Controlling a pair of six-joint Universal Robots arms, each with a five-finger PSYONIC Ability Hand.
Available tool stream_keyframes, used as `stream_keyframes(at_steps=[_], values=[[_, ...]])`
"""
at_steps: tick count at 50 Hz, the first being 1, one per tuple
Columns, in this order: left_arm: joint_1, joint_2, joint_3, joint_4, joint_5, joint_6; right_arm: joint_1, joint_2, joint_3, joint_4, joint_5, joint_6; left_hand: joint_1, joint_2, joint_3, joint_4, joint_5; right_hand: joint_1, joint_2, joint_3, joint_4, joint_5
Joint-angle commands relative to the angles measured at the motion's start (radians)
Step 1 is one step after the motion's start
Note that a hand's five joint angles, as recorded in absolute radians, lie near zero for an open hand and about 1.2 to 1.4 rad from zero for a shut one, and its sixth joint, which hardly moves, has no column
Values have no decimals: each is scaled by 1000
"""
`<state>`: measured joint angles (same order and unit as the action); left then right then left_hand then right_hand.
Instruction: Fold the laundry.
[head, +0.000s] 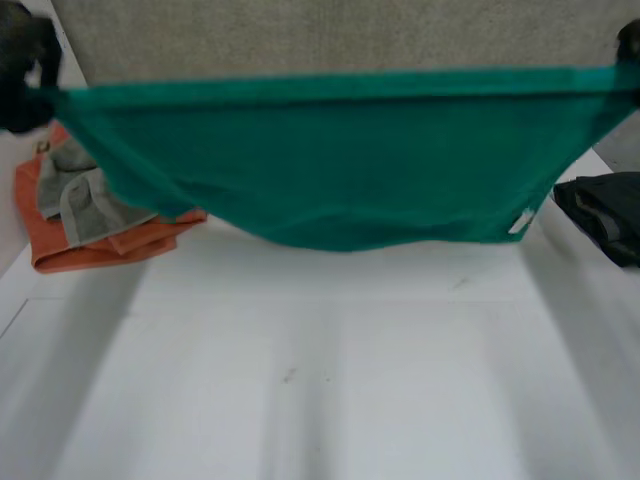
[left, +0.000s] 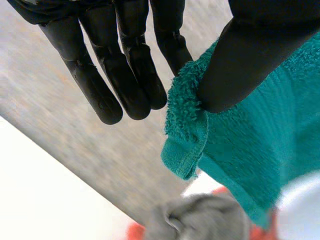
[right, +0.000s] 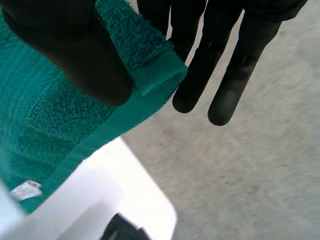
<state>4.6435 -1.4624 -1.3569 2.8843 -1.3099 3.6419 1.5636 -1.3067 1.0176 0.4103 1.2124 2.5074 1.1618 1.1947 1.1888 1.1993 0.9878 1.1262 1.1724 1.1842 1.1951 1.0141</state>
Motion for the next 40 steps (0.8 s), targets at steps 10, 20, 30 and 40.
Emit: stream_keyframes(at_steps=[10,20,30,40], values=[[-8,-329,243,-86,-15,35,19,42,-48,-21,-38,179,234,202,207,197,234,270,224,212,201,208],[-77,-636,774,25,-42,-14,170,311,-344,-417,248,252,234,202,207,197,234,270,224,212,201,208],[-104,-595,892,370,-223,-317,184,288,-334,-950,352,459,234,202,207,197,234,270,224,212,201,208],[-104,-624,682,380,-223,-310,168,308,-297,-771,296,455,234,202,207,197,234,270,224,212,201,208]])
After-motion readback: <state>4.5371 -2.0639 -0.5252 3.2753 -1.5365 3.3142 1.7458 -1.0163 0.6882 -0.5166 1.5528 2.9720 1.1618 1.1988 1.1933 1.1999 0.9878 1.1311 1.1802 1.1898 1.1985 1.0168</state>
